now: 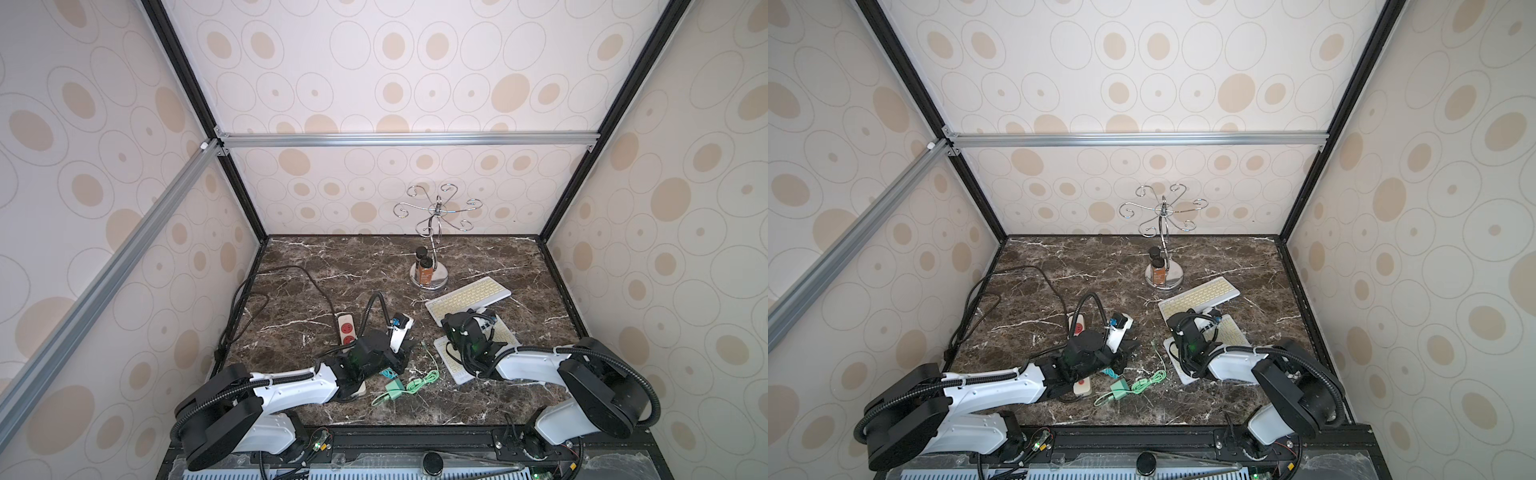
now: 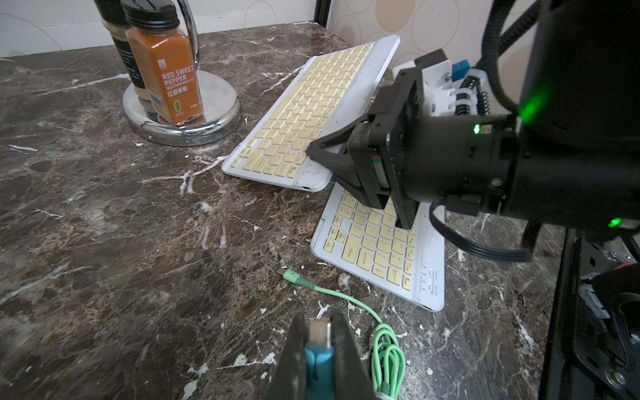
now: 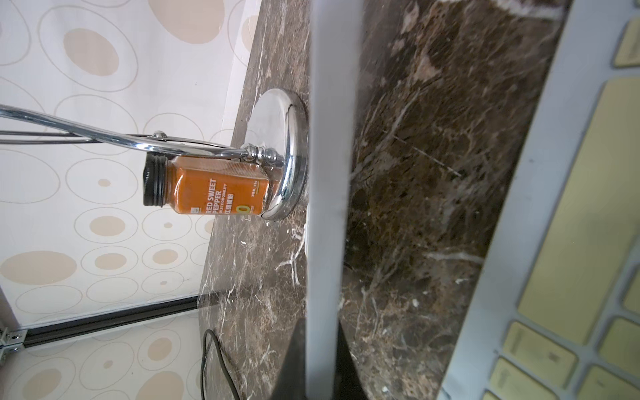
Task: Unplug the wireless keyboard
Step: Place the power cord at the center of the board.
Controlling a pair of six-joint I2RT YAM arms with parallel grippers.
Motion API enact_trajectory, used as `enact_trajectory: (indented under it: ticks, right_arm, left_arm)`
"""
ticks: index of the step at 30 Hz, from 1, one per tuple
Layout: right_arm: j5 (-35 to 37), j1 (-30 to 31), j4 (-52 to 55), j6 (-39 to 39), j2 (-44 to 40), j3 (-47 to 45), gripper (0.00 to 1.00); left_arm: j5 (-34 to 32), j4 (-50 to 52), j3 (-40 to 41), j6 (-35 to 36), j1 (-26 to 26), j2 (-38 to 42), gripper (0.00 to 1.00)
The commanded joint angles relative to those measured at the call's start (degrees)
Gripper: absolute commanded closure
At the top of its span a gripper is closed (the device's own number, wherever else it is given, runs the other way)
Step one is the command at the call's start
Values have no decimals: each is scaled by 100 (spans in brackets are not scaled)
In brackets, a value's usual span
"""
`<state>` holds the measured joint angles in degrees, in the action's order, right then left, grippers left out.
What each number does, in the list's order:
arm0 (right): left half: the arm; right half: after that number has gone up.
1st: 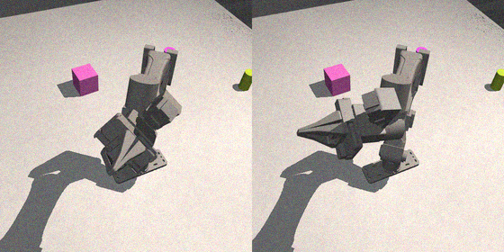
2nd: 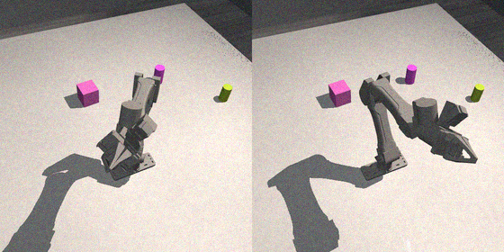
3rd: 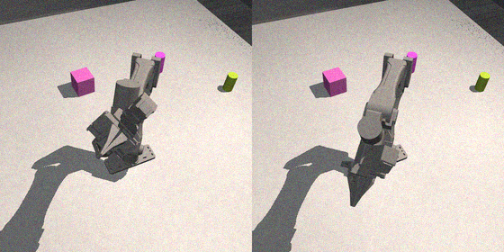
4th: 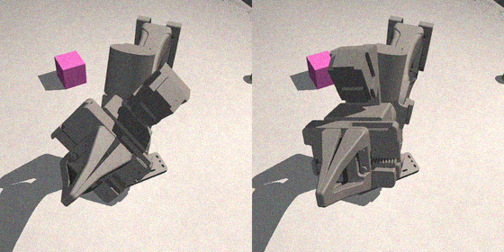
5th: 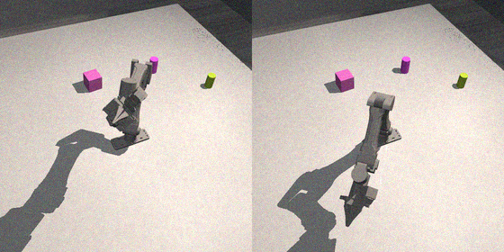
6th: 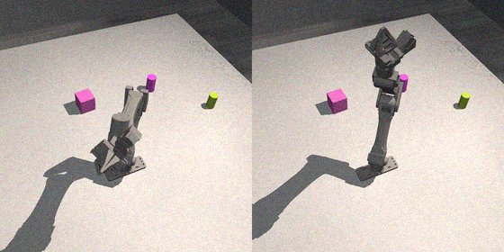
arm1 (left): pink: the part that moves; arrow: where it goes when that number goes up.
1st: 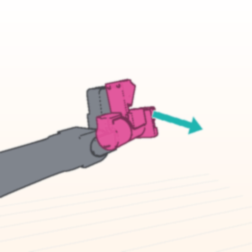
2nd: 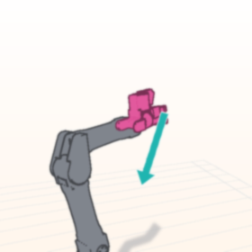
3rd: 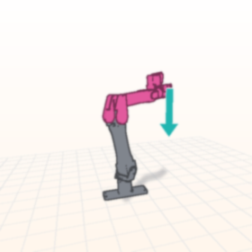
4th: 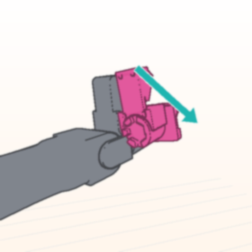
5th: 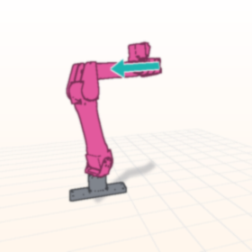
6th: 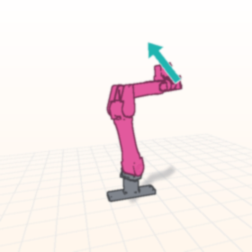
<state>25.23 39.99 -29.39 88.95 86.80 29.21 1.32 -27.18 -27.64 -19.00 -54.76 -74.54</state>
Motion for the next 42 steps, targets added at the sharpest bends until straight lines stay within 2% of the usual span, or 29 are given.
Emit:
enact_trajectory:
  ticks: [1,5,8,12,15,19,21,25,27,31,34,38,42]
  right_arm:
    - [-435,-61,67,246,402,29,94]
    - [-911,-179,-482,64,892,153,90]
    - [-1116,-244,-781,33,1176,207,80]
    - [-1169,-253,-779,-27,1260,252,68]
    - [-1094,-247,-737,-123,1176,248,62]
    - [-924,-254,-584,-243,952,207,53]
    - [-881,-249,-505,-334,831,181,46]
    - [-767,-243,-126,-538,535,237,20]
    - [-617,-220,4,-641,395,243,2]
    - [-227,-182,71,-1233,103,308,0]
    - [204,-103,54,-1751,38,472,1]
    - [854,124,-77,-2430,138,774,1]
    - [1085,140,221,-2408,327,1052,1]
  left_arm:
    - [-26,64,-49,98,-17,66,100]
    - [-51,123,-62,73,-15,94,100]
    - [-18,134,-75,30,-17,122,100]
    - [-83,197,-67,15,-17,176,100]
    - [-168,252,-65,-8,-17,219,100]
    - [-201,256,-42,-25,-17,286,94]
    - [-228,282,-39,-38,-17,332,87]
    - [-337,388,5,-87,-17,606,56]
    - [-471,453,76,-112,-17,890,43]
    - [-1035,503,455,22,-17,1833,28]
    - [-2067,594,817,62,-13,2687,19]
    - [-3050,622,1439,70,7,3983,7]
    - [-3613,978,1816,-12,85,5058,4]
